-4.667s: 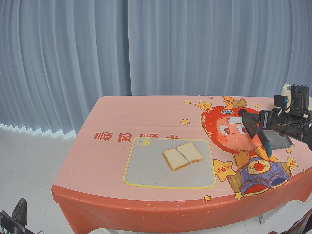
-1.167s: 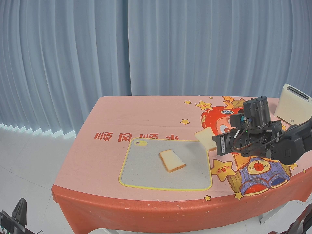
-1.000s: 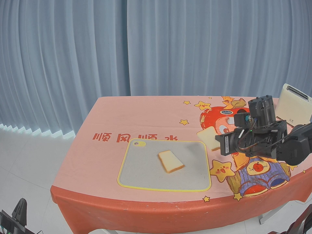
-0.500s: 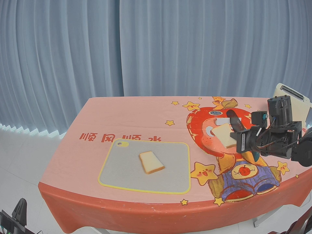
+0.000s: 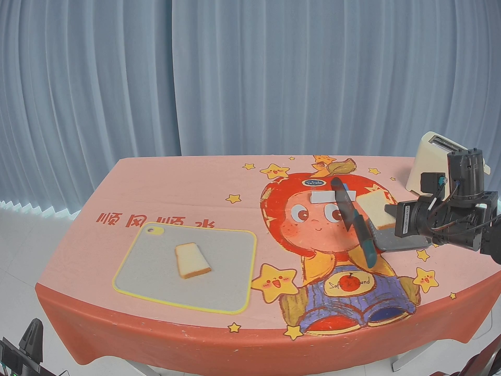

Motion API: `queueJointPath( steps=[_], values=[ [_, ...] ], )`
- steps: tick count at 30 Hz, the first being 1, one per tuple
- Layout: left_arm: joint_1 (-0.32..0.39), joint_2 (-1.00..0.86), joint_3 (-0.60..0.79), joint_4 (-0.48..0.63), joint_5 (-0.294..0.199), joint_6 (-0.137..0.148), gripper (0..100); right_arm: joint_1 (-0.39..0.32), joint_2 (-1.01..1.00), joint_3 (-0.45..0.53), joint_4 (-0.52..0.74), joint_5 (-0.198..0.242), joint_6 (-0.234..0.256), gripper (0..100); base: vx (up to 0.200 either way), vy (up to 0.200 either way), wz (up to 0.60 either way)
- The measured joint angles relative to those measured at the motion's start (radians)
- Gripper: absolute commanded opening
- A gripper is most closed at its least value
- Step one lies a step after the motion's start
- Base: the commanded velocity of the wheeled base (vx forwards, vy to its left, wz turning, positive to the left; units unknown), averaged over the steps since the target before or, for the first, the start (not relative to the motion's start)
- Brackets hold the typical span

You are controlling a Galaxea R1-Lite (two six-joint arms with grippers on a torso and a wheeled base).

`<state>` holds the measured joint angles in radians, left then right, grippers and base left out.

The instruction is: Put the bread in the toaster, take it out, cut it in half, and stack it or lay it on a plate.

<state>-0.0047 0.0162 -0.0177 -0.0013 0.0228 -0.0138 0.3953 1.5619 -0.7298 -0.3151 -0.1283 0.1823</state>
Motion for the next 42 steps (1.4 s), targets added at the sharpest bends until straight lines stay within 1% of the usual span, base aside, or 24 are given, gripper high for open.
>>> queueJointPath(
  steps=[6, 10, 17, 31, 38, 42],
  values=[
    [0.000, 0.000, 0.000, 0.000, 0.000, 0.000, 0, -0.019, -0.006, 0.021, -0.009, -0.001, 0.004, 0, 0.000, -0.200, 0.00],
    [-0.001, 0.000, 0.000, -0.001, 0.000, -0.001, 0, -0.027, -0.004, 0.037, -0.011, -0.006, 0.013, 0, 0.000, 0.000, 0.00],
    [-0.001, 0.000, 0.000, -0.001, -0.001, 0.000, 0, -0.037, 0.017, 0.056, -0.015, -0.006, 0.015, 0, 0.000, 0.000, 0.00],
    [-0.001, 0.000, 0.000, -0.001, -0.001, -0.001, 0, -0.046, 0.147, 0.057, -0.020, -0.011, 0.014, 0, 0.000, 0.000, 0.00],
    [-0.001, 0.000, 0.000, -0.001, -0.001, 0.000, 0, -0.048, 0.180, 0.051, -0.091, -0.012, 0.013, 0, 0.000, 0.000, 0.00],
    [-0.001, 0.000, 0.000, -0.001, -0.001, 0.000, 0, -0.047, 0.190, 0.049, -0.099, -0.013, 0.013, 0, 0.000, 0.000, 0.00]
  ],
)
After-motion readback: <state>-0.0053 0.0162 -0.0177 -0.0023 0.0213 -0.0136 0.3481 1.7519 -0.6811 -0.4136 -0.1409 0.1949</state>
